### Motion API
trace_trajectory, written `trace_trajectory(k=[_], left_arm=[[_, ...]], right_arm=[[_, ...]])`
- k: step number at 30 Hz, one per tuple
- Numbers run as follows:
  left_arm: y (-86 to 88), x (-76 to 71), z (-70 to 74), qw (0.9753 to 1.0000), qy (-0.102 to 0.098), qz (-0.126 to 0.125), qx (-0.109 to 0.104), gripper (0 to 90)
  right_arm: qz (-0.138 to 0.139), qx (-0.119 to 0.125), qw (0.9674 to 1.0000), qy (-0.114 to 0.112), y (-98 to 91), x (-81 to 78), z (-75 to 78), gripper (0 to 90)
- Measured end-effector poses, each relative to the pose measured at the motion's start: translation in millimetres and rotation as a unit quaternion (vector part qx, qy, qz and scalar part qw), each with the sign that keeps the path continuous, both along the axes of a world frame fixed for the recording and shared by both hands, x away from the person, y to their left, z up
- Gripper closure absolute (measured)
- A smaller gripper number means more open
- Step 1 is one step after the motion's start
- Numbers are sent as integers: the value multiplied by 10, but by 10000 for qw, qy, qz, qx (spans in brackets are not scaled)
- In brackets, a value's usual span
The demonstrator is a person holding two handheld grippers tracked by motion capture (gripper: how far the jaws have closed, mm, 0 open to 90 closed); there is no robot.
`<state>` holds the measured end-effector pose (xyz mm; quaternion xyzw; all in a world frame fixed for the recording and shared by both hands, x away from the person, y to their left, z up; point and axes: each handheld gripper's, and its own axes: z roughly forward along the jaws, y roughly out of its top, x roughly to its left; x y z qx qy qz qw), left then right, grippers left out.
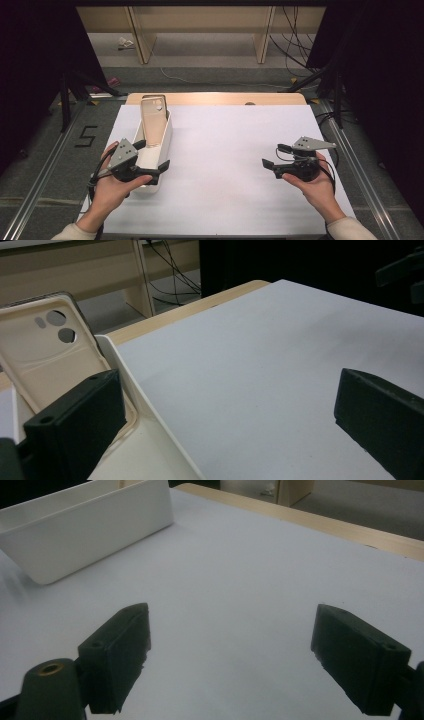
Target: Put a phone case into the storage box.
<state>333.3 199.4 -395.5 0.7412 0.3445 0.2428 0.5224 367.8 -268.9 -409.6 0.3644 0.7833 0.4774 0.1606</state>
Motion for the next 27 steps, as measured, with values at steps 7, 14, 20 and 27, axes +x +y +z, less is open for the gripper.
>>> trace_trajectory(k=[7, 14, 20, 27], left_arm=[[-7, -94, -59, 9999, -117, -23, 91, 0], [13, -143, -131, 9996, -194, 7, 221, 0], [19, -171, -190, 9994, -207, 1, 293, 0], [12, -183, -214, 9994, -209, 3, 272, 0]], right_arm=[[27, -15, 10000, -11, 5, -3, -4, 168], [33, -15, 10000, -2, -1, -13, -6, 168], [38, -7, 10000, 5, -10, -21, -10, 168], [41, -9, 10000, 1, -6, -21, -12, 168]])
